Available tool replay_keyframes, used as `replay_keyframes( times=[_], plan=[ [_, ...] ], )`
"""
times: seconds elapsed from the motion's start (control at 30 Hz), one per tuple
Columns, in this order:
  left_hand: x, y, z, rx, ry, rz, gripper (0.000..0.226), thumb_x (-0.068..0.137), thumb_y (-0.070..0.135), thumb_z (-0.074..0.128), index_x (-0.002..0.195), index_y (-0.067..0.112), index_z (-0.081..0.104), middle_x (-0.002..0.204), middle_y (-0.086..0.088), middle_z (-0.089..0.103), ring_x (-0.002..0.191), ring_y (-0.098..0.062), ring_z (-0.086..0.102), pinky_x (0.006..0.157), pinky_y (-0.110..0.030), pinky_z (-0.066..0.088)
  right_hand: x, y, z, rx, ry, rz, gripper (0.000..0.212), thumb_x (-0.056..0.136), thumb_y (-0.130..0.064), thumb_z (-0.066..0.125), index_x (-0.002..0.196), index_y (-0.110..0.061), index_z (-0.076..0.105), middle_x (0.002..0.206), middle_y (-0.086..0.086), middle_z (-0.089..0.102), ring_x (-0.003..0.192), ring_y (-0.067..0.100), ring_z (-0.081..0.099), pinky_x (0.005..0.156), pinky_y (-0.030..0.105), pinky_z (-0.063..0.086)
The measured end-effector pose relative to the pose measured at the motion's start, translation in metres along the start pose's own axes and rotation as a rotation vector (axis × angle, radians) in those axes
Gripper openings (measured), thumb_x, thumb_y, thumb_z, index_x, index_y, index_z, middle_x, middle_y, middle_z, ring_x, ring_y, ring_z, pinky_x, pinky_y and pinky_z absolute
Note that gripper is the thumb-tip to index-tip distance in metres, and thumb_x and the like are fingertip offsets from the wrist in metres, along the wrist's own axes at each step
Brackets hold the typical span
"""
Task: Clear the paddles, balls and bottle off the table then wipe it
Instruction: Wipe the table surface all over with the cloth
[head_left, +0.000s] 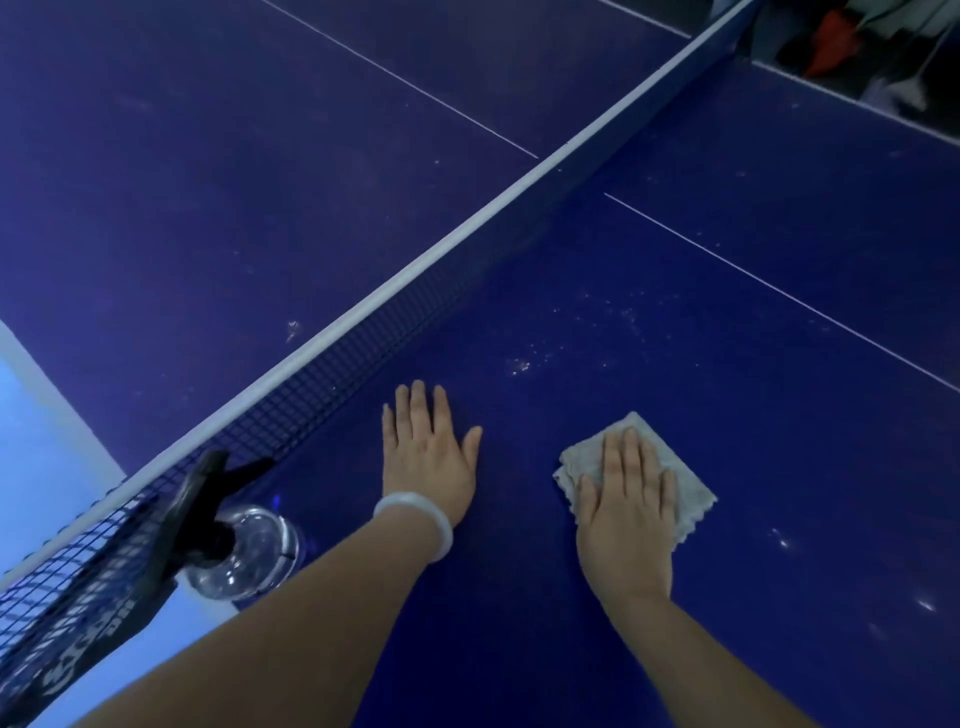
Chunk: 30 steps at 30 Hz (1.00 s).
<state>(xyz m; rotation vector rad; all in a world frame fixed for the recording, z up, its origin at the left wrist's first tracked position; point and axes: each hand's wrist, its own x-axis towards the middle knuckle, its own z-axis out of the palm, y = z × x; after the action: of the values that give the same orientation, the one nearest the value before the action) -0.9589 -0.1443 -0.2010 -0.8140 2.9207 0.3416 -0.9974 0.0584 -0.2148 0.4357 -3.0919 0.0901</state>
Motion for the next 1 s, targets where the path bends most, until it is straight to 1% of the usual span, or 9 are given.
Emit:
replay_keyframes(
  times=[0.13,0.27,0.43,0.5,0.6,0.67,0.8,0.9,1.0],
  plan=[
    [0.006,0.004,0.01,0.08,0.032,-0.034,0.072,0.097,0.054,-0.003,0.155,0.012,-0.001,0.163,-0.014,-0.004,0.15,-0.03,-0.009,0.122,-0.047,-0.005,0.006,0.002,0.0,0.007,-0.014,-0.071,0.06,0.102,-0.038,0.013,0.153,-0.009,0.022,0.162,0.008,0.016,0.151,0.021,0.011,0.121,0.049,0.017],
    [0.006,0.004,0.012,0.069,0.052,-0.041,0.076,0.094,0.054,-0.007,0.156,0.012,0.006,0.163,-0.013,0.003,0.151,-0.028,-0.004,0.122,-0.047,-0.003,0.028,-0.004,0.0,0.006,-0.043,-0.294,0.059,0.104,-0.038,0.009,0.153,-0.01,0.027,0.162,0.006,0.02,0.15,0.02,0.014,0.118,0.048,0.021],
    [0.007,0.005,0.011,0.048,0.048,-0.06,0.077,0.093,0.056,-0.005,0.156,0.014,0.008,0.163,-0.012,0.004,0.151,-0.026,-0.004,0.122,-0.045,-0.006,0.087,-0.037,0.003,0.066,-0.099,-0.577,0.057,0.104,-0.041,0.015,0.156,-0.019,0.013,0.164,-0.002,0.004,0.151,0.012,-0.003,0.122,0.043,0.006],
    [0.008,0.005,0.011,0.051,0.047,-0.064,0.077,0.091,0.057,-0.007,0.156,0.016,0.004,0.164,-0.01,0.0,0.151,-0.024,-0.007,0.12,-0.044,-0.012,0.116,-0.037,0.002,0.039,-0.131,-0.549,0.057,0.104,-0.043,0.01,0.156,-0.022,0.003,0.164,-0.004,-0.005,0.15,0.01,-0.013,0.123,0.041,-0.001],
    [0.007,0.004,0.012,0.051,0.043,-0.062,0.076,0.092,0.058,-0.004,0.156,0.016,0.005,0.164,-0.009,0.001,0.151,-0.024,-0.008,0.119,-0.044,-0.012,0.139,-0.016,0.0,0.039,-0.118,-0.164,0.059,0.102,-0.042,0.004,0.156,-0.018,0.0,0.165,0.001,-0.003,0.151,0.015,-0.009,0.123,0.043,-0.001],
    [0.007,0.006,0.009,0.055,0.026,-0.065,0.074,0.095,0.056,0.005,0.155,0.014,0.015,0.162,-0.011,0.01,0.151,-0.026,0.002,0.12,-0.045,-0.004,0.127,-0.012,-0.001,0.049,-0.084,-0.044,0.061,0.101,-0.043,-0.002,0.155,-0.014,0.0,0.164,0.004,-0.001,0.151,0.017,-0.005,0.123,0.046,0.001],
    [0.006,0.006,0.003,0.059,0.024,-0.06,0.069,0.096,0.051,0.026,0.146,0.006,0.041,0.153,-0.016,0.035,0.144,-0.031,0.03,0.115,-0.048,0.015,0.093,-0.059,-0.001,0.095,-0.07,-0.303,0.062,0.1,-0.042,0.006,0.154,-0.012,0.015,0.162,0.008,0.01,0.151,0.022,0.007,0.122,0.048,0.01],
    [0.006,0.006,0.003,0.07,0.035,-0.051,0.068,0.095,0.049,0.028,0.144,0.005,0.043,0.152,-0.018,0.037,0.143,-0.032,0.032,0.113,-0.049,0.017,0.118,-0.1,-0.001,0.096,-0.128,-0.572,0.061,0.101,-0.042,0.005,0.156,-0.015,0.005,0.164,0.004,-0.002,0.151,0.018,-0.009,0.122,0.045,-0.001],
    [0.006,0.006,0.002,0.076,0.046,-0.054,0.068,0.094,0.05,0.028,0.144,0.005,0.044,0.151,-0.018,0.039,0.142,-0.032,0.034,0.113,-0.049,0.018,0.169,-0.099,-0.004,0.072,-0.189,-0.502,0.058,0.104,-0.041,0.012,0.157,-0.019,0.001,0.165,0.001,-0.004,0.151,0.016,-0.01,0.123,0.041,-0.006]
  ],
)
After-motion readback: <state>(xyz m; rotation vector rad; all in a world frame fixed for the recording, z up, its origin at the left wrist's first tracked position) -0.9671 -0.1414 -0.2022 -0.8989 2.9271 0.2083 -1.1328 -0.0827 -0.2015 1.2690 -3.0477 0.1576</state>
